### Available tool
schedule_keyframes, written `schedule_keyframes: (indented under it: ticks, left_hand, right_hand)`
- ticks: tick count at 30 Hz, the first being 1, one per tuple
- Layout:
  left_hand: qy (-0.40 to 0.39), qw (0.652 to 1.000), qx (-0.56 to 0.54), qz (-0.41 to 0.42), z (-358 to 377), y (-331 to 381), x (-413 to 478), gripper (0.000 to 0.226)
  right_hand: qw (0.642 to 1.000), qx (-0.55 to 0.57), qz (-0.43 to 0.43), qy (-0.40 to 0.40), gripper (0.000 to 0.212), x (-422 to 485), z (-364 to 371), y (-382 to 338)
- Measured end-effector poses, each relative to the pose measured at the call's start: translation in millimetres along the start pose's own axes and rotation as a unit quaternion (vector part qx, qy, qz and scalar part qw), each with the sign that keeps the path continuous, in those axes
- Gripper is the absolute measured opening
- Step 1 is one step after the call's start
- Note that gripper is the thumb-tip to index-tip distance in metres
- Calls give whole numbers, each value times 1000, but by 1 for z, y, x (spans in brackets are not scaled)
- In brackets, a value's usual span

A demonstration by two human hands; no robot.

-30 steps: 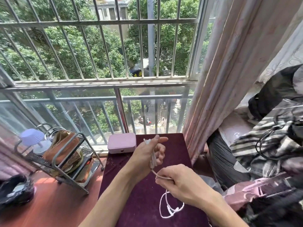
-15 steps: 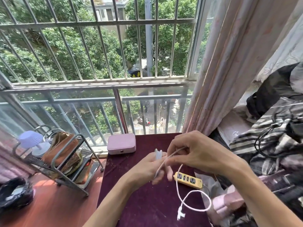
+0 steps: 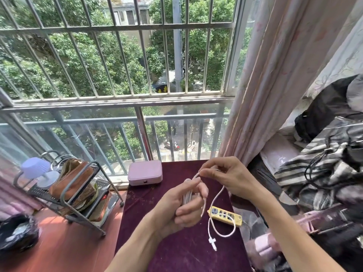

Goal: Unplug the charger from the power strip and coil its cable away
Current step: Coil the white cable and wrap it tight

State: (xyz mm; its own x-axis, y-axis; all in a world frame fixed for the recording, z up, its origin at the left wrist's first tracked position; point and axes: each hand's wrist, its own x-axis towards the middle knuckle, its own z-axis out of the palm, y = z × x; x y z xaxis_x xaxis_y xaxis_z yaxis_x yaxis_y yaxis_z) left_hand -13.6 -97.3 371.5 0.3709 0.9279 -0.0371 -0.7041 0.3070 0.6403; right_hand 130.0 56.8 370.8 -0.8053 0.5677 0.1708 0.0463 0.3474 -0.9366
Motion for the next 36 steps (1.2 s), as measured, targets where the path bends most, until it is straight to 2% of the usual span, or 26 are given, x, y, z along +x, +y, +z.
schedule_keyframes:
  ticks: [6,9,10,12,13,15,18,20,23,26,31,34,36]
  left_hand:
    - [44,993,-78,76,3,7,5,15]
    - [50,986,-133,93,4,9,9,13]
    - [58,984,-141,96,4,10,10,13]
    - [87,981,-143,100,1,10,13,12]
    - [102,980,-140,100,0,10,15,13]
    - [126,980,-116,101,-4,9,18,15]
    - [168,980,-45,99,-13,8,22,21]
    - [201,974,18,101,-19,10,23,25]
    - [245,960,90,102,-27,15,23,21]
    - [268,948,138,97,-33,18,20,21]
    - [248,944,213,49,-38,17,14,22]
    - [219,945,242,14,-36,13,11,28]
    - [186,948,260,-2,-33,12,9,25]
  right_hand:
    - [991,120,38,42,37,-14,38,33]
    - [986,148,64,41,49,-20,58,54]
    - [986,144,72,35,45,-22,62,61]
    - [989,117,90,32,25,-27,71,70]
    - [990,96,101,36,26,-31,75,74]
    - [991,44,127,30,35,-37,84,79]
    - [987,-51,153,5,35,-45,90,66]
    - [986,-97,134,-17,38,-52,89,54]
    - [978,-165,106,-68,22,-60,84,39]
    - [971,-215,75,-75,26,-64,76,22]
    - [948,-305,34,-81,28,-58,52,-15]
    - [936,-340,6,-88,30,-51,34,-38]
    - [936,-341,-21,-88,29,-44,21,-50]
